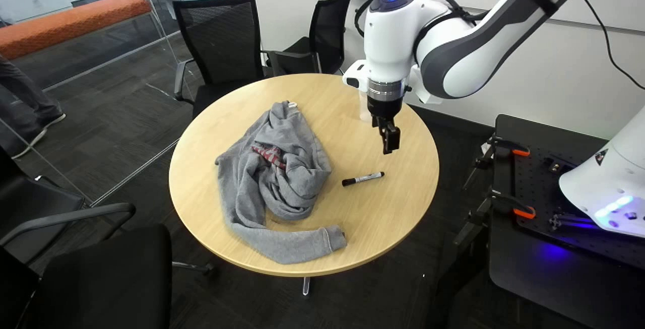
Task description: Put the marker into the cup.
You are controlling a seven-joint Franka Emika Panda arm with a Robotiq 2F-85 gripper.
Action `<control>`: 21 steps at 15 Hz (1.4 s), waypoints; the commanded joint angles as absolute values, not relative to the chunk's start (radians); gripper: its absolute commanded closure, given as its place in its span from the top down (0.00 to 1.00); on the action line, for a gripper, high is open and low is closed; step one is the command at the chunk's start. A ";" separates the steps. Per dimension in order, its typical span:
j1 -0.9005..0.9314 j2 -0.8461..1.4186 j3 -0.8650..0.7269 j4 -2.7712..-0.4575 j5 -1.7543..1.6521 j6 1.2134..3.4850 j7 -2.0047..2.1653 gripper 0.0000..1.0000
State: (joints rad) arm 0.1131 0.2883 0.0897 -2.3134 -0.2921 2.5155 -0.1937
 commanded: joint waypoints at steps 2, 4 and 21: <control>0.101 0.369 0.066 -2.304 -0.334 2.664 -0.216 1.00; 0.094 0.408 0.063 -2.296 -0.330 2.698 -0.227 1.00; 0.000 0.686 0.142 -2.113 -0.253 2.703 -0.410 1.00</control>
